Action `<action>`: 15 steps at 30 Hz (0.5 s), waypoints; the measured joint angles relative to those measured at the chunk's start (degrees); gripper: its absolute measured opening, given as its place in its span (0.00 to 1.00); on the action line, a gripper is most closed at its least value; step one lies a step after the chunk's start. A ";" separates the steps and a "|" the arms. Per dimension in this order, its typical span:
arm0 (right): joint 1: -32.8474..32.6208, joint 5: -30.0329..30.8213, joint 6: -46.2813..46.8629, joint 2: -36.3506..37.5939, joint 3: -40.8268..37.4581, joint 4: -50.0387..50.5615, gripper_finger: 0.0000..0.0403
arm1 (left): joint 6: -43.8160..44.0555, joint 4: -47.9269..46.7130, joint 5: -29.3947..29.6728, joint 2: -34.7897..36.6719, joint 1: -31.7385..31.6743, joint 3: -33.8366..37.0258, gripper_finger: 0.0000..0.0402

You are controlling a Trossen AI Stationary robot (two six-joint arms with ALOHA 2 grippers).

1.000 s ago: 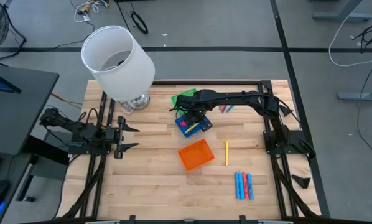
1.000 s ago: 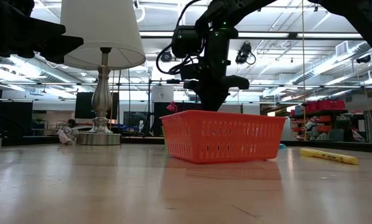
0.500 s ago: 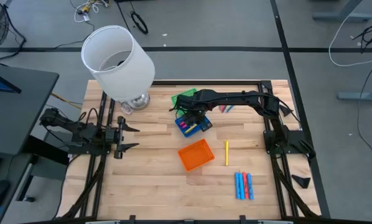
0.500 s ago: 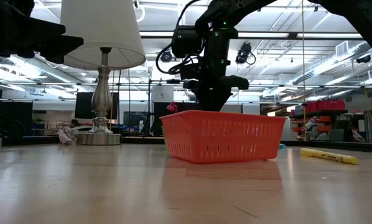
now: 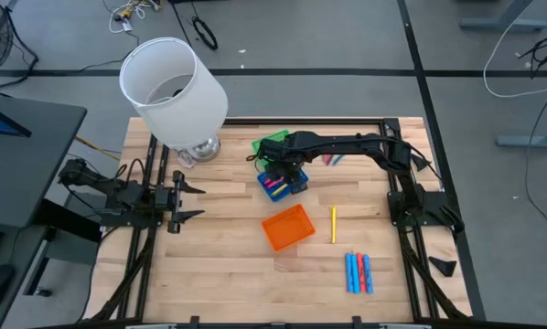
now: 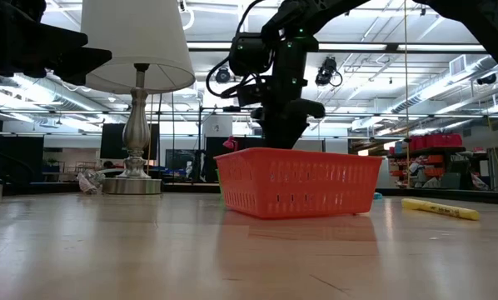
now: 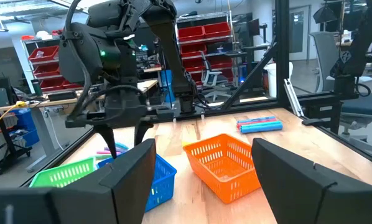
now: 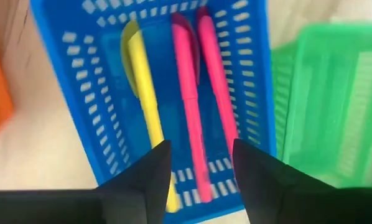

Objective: Pick & Place Markers
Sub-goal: Put the yellow pen into the blue bin

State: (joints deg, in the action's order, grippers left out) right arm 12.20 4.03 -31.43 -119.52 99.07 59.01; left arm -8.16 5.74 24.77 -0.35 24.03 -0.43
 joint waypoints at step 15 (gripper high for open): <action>2.83 -0.27 52.72 1.00 -0.02 -0.01 0.41 | 0.02 0.00 0.00 -0.01 0.00 0.00 0.68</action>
State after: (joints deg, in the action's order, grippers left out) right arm 15.03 3.76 21.29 -118.52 99.04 59.00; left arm -8.14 5.74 24.77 -0.36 24.03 -0.43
